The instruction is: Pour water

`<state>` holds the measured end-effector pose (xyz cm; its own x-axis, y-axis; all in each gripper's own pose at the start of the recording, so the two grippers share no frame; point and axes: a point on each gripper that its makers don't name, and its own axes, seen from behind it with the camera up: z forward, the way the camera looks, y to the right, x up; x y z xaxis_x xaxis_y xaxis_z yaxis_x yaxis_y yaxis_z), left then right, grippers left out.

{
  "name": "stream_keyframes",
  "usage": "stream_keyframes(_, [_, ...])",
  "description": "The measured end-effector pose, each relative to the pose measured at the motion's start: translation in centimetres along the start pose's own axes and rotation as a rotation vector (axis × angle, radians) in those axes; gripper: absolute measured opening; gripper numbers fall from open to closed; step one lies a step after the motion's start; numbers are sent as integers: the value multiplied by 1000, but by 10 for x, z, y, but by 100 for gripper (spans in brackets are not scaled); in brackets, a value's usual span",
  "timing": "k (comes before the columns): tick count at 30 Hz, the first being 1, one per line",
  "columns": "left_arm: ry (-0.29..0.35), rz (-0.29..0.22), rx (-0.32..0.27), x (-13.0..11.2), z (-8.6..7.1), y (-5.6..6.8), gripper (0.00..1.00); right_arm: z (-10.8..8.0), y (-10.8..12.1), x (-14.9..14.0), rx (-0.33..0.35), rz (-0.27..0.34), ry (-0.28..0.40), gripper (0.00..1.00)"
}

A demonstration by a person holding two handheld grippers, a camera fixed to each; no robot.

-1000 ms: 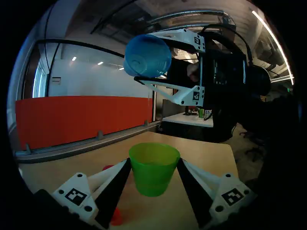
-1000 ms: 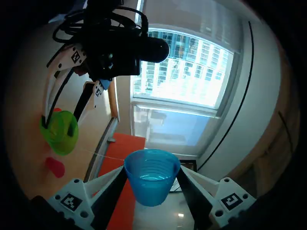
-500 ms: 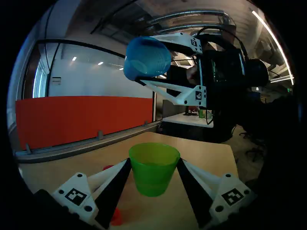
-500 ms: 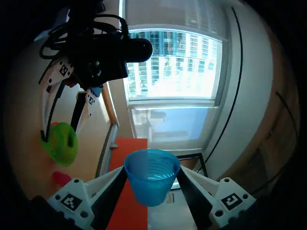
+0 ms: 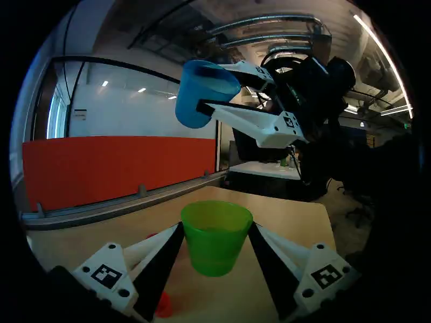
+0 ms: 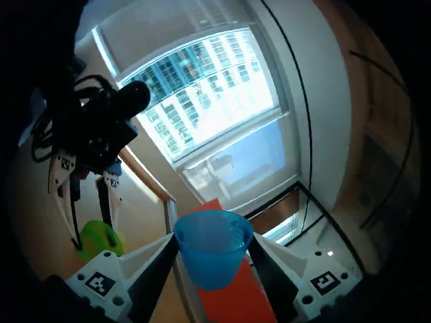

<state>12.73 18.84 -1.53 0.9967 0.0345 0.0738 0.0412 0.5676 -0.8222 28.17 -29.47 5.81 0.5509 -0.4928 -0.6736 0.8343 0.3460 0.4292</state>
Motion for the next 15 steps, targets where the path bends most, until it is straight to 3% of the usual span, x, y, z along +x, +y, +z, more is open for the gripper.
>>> stream_keyframes(8, [0,3,1,1,1,0,86,-2,-19,0,28,218,10,89])
stream_keyframes(15, [2,3,1,2,3,1,86,-2,-30,5,59,463,21,89])
